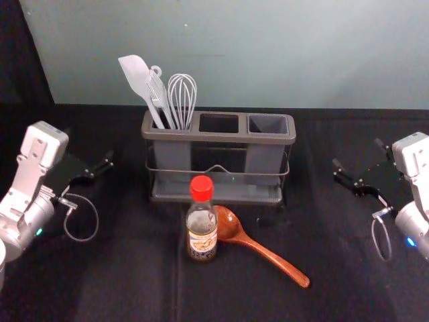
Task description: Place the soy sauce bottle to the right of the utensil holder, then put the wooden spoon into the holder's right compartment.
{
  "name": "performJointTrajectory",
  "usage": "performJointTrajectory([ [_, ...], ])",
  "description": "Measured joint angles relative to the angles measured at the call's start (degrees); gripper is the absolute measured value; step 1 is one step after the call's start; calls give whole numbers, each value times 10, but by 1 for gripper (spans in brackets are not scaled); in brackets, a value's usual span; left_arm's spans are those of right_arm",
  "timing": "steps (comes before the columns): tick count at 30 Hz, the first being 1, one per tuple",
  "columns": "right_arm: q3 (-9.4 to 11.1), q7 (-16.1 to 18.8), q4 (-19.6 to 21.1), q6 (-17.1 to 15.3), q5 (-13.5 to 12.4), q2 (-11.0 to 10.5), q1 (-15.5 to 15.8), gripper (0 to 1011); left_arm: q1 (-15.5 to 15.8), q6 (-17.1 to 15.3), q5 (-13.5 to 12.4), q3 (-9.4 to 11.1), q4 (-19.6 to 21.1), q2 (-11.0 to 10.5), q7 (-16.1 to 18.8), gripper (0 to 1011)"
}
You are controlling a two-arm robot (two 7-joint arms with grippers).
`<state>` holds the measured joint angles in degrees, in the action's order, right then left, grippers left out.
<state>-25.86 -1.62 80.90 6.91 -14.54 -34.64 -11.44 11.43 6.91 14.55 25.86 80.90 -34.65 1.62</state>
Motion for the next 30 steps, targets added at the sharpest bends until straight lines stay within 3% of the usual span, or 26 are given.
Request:
performJointTrajectory([
  [3, 1, 0, 1, 0, 1, 0, 1, 1004, 0, 0, 0, 0, 0, 0, 0, 1005],
  [14, 35, -2, 64, 13, 13, -19, 38, 1004, 0, 0, 0, 0, 0, 0, 0, 1005],
  [23, 76, 2, 128, 21, -7, -40, 89, 1004, 0, 0, 0, 0, 0, 0, 0, 1005],
  [30, 116, 15, 185, 26, -37, -60, 143, 1004, 0, 0, 0, 0, 0, 0, 0, 1005],
])
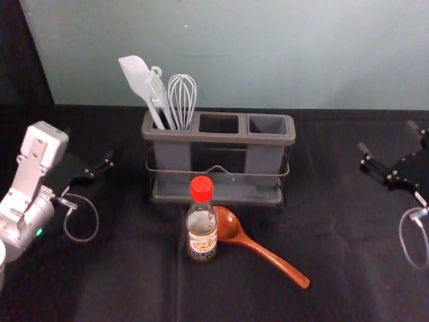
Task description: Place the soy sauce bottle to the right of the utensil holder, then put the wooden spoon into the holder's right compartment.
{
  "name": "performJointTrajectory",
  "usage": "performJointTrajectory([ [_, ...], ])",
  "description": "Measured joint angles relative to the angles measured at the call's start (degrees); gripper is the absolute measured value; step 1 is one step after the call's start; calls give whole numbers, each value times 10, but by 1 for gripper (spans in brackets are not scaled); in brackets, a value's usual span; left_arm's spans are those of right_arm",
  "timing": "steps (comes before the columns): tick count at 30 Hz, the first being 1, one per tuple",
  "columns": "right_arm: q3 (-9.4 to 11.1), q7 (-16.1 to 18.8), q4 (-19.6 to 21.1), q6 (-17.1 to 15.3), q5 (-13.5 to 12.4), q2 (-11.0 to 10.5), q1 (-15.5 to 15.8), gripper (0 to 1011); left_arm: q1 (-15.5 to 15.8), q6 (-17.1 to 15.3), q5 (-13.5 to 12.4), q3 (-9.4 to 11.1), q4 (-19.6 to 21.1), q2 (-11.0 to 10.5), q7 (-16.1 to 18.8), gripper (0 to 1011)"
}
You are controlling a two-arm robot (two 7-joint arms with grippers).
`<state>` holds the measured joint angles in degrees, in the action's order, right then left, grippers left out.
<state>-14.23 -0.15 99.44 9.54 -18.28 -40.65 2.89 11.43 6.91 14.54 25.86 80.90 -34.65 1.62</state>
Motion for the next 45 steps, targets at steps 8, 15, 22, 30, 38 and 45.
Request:
performJointTrajectory([
  [8, 28, 40, 52, 2, -40, -18, 41, 1004, 0, 0, 0, 0, 0, 0, 0, 1005],
  [15, 34, 112, 87, -2, -86, -33, 56, 1004, 0, 0, 0, 0, 0, 0, 0, 1005],
  [22, 12, 207, 94, -18, -131, -40, 36, 1004, 0, 0, 0, 0, 0, 0, 0, 1005],
  [30, -33, 294, 66, -45, -150, -25, -12, 1004, 0, 0, 0, 0, 0, 0, 0, 1005],
  [38, -86, 354, 6, -76, -138, 20, -91, 1004, 0, 0, 0, 0, 0, 0, 0, 1005],
  [45, -122, 374, -50, -93, -145, 60, -142, 1004, 0, 0, 0, 0, 0, 0, 0, 1005],
])
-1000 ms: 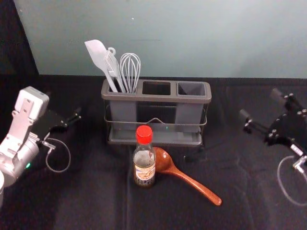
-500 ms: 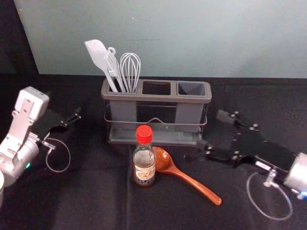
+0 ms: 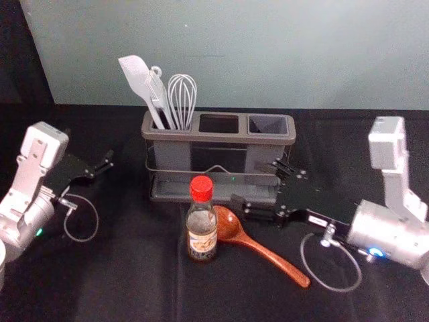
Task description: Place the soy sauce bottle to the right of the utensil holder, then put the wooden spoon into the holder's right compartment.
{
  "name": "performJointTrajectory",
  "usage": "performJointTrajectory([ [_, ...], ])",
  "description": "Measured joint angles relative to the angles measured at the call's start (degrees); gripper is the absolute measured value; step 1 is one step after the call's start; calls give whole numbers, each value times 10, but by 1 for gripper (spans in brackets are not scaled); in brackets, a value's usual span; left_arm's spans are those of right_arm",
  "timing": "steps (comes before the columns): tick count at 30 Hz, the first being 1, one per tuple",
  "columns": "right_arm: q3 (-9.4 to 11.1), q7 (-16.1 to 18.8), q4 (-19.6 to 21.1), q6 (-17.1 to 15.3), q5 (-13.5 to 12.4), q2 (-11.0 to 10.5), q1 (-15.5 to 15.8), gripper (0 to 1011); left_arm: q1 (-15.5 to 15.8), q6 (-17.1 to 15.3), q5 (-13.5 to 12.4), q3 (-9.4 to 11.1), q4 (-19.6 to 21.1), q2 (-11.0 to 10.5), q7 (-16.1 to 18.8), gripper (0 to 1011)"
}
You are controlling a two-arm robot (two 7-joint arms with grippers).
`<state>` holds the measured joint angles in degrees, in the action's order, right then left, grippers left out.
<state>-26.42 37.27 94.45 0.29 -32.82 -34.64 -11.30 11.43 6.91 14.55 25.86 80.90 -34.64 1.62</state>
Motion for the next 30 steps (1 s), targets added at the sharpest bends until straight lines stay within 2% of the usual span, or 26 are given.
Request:
performJointTrajectory([
  [5, -26, 9, -26, -3, 4, 20, -27, 1004, 0, 0, 0, 0, 0, 0, 0, 1005],
  [12, -49, 14, -42, -7, 10, 33, -48, 1004, 0, 0, 0, 0, 0, 0, 0, 1005],
  [30, -82, 16, -66, -11, 23, 57, -83, 1004, 0, 0, 0, 0, 0, 0, 0, 1005],
])
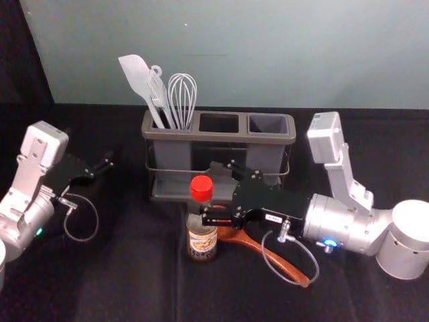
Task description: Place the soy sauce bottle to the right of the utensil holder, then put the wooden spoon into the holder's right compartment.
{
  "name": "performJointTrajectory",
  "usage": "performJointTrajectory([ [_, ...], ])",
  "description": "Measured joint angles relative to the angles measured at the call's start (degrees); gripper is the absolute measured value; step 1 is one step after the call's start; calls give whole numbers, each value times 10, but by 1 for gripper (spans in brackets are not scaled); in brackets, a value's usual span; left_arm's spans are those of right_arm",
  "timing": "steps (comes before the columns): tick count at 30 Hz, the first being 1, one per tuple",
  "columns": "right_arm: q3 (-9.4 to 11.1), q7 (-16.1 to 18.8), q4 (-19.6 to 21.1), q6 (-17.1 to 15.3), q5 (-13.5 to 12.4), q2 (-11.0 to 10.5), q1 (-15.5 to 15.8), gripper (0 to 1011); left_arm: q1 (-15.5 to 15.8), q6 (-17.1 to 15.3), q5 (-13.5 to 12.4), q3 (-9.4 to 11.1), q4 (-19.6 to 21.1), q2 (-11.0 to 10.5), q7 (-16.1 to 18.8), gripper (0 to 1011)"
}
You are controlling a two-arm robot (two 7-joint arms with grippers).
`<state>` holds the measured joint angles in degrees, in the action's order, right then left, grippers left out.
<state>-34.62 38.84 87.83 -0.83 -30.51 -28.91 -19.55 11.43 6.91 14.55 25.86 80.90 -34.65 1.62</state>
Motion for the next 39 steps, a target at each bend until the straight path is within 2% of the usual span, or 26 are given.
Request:
performJointTrajectory([
  [10, -16, -5, -9, -3, 23, 9, -16, 1004, 0, 0, 0, 0, 0, 0, 0, 1005],
  [21, -15, -5, -9, -3, 21, 8, -15, 1004, 0, 0, 0, 0, 0, 0, 0, 1005],
  [29, -14, -6, -9, -3, 20, 8, -15, 826, 0, 0, 0, 0, 0, 0, 0, 1005],
  [30, -14, -6, -9, -3, 20, 8, -15, 773, 0, 0, 0, 0, 0, 0, 0, 1005],
  [39, -13, -6, -9, -3, 19, 8, -15, 518, 0, 0, 0, 0, 0, 0, 0, 1005],
])
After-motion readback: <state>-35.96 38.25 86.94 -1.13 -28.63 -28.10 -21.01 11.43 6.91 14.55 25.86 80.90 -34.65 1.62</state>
